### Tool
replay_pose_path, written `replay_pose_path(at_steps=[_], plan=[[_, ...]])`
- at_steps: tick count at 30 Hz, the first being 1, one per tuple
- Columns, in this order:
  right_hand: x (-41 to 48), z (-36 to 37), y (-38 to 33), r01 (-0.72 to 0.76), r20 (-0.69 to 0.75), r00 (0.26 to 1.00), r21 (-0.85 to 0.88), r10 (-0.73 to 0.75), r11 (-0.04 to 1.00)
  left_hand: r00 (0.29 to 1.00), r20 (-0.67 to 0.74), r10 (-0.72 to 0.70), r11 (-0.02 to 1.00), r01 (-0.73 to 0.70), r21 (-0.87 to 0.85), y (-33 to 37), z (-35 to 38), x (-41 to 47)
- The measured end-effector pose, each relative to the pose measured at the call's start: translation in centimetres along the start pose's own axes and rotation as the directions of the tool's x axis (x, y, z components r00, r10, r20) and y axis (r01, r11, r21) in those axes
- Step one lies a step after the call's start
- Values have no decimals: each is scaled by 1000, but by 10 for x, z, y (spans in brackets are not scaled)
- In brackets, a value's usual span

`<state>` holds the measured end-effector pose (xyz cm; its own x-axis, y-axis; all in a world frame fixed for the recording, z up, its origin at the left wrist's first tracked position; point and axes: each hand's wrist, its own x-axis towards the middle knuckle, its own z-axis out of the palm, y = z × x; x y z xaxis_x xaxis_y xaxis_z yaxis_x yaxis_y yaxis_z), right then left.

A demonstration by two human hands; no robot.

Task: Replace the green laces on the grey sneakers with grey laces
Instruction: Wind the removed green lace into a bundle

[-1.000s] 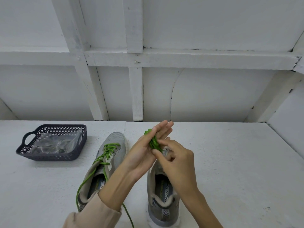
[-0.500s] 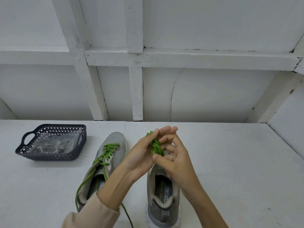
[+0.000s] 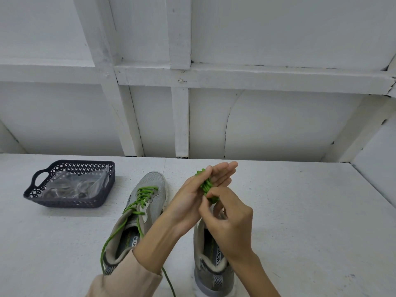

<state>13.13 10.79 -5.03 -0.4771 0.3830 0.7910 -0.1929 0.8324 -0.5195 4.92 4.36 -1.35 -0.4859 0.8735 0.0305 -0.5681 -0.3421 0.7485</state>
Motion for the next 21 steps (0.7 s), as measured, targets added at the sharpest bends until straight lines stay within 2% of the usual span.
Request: replay_pose_path(at_steps=[2,4,7,15,21], plan=[[-1,0,4,20,-67,997,-88,-26,996,999,-11,38,999,-38,7,1,1,1],[1,-4,10,-37,-124,992,-137,20,990,996,-49,73,997,-74,-21,4,-1,3],[1,-11,15,-50,-108,994,-176,32,983,993,-75,86,993,-91,-74,8,-6,2],[-1,-7,3,-13,-29,1000,-46,12,999,997,-68,42,996,-48,-80,7,-4,0],[-1,-4,1,-75,13,997,61,74,995,999,-41,5,995,-9,-98,11,-3,-4]])
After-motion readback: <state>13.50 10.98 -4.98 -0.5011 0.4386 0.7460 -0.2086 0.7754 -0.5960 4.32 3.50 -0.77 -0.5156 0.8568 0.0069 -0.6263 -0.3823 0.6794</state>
